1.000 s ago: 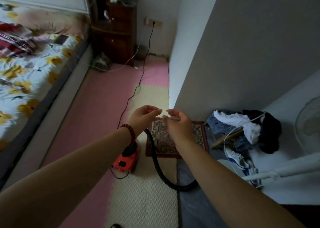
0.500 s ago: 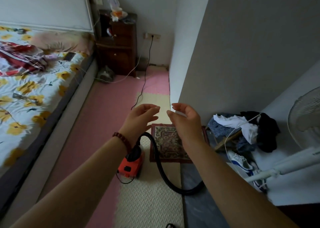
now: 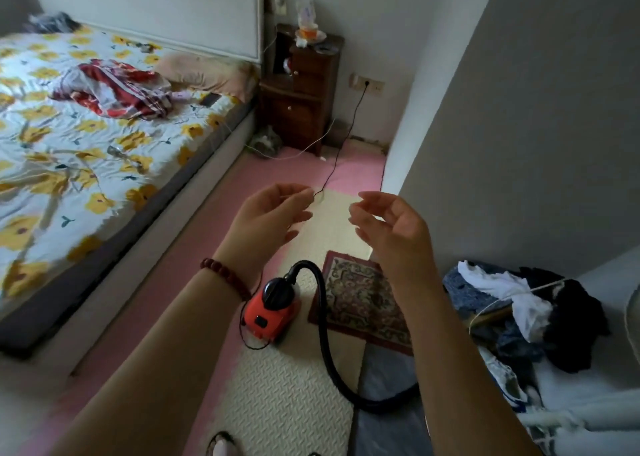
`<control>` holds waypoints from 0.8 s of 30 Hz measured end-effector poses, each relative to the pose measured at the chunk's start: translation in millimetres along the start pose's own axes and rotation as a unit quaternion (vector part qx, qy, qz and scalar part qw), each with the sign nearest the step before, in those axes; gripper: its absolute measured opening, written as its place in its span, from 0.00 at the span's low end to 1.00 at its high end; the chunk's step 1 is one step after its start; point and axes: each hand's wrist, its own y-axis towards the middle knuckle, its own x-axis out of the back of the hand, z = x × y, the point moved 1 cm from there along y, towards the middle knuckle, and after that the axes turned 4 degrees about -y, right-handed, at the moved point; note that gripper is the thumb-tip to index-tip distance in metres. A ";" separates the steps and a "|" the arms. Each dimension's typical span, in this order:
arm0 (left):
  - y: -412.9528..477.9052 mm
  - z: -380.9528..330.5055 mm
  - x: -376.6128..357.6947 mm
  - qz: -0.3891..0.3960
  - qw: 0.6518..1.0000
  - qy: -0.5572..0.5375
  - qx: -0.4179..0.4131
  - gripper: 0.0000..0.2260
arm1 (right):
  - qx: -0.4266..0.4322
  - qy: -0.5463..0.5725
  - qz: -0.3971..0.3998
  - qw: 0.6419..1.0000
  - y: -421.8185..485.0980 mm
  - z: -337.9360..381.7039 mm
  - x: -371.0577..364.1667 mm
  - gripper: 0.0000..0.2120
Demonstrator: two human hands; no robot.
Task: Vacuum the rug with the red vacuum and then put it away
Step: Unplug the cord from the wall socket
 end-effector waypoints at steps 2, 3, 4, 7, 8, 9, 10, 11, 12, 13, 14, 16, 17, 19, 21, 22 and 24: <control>-4.5 2.7 5.2 -0.033 0.999 -0.014 0.003 0.03 | -0.006 0.007 0.024 1.000 6.3 -2.0 -9.2 0.08; -7.5 4.1 9.8 -0.051 0.998 -0.020 0.006 0.04 | -0.007 0.011 0.039 0.999 8.6 -3.0 -16.2 0.07; -10.1 5.2 15.7 -0.066 0.998 -0.023 0.007 0.04 | -0.008 0.014 0.053 0.998 10.3 -3.6 -24.6 0.07; -18.3 4.9 39.3 -0.105 0.994 -0.021 0.007 0.05 | -0.009 0.021 0.100 0.995 11.8 -4.9 -53.9 0.07; -20.6 3.9 49.9 -0.120 0.992 -0.023 0.007 0.04 | -0.008 0.019 0.116 0.993 11.5 -4.2 -65.6 0.07; -21.8 2.5 59.3 -0.134 0.991 -0.025 0.008 0.04 | -0.006 0.015 0.128 0.992 11.5 -2.6 -75.5 0.08; -23.0 1.2 71.2 -0.148 0.989 -0.027 0.010 0.03 | -0.003 0.013 0.141 0.990 11.5 -0.7 -87.6 0.07; -24.2 0.4 85.2 -0.162 0.986 -0.031 0.012 0.03 | -0.002 0.012 0.155 0.988 11.2 1.6 -101.7 0.07; -24.5 -0.5 96.2 -0.172 0.984 -0.035 0.013 0.03 | -0.001 0.012 0.164 0.986 11.6 4.0 -112.3 0.07; -24.5 -1.0 108.8 -0.183 0.982 -0.040 0.013 0.03 | 0.002 0.013 0.173 0.985 11.9 6.9 -125.0 0.06; -24.9 -1.5 123.3 -0.194 0.980 -0.047 0.013 0.03 | 0.004 0.013 0.184 0.983 11.8 9.9 -139.9 0.06; -25.3 -3.4 153.4 -0.207 0.976 -0.061 0.011 0.03 | 0.009 0.016 0.203 0.979 11.8 15.5 -172.5 0.04; -25.7 -5.3 168.5 -0.211 0.975 -0.067 0.011 0.03 | 0.012 0.018 0.211 0.977 10.8 18.4 -189.4 0.04; -27.4 -11.2 207.0 -0.222 0.972 -0.073 0.010 0.03 | 0.013 0.020 0.227 0.974 7.6 24.4 -231.5 0.03; -28.4 -18.7 250.3 -0.238 0.969 -0.070 0.008 0.02 | 0.008 0.027 0.248 0.968 2.3 30.0 -278.4 0.03; -29.2 -22.2 272.8 -0.249 0.966 -0.064 0.007 0.02 | 0.002 0.030 0.262 0.965 -1.2 32.3 -302.6 0.03; -30.7 -28.6 315.2 -0.266 0.963 -0.051 0.006 0.02 | -0.007 0.032 0.286 0.958 -7.8 36.3 -347.7 0.03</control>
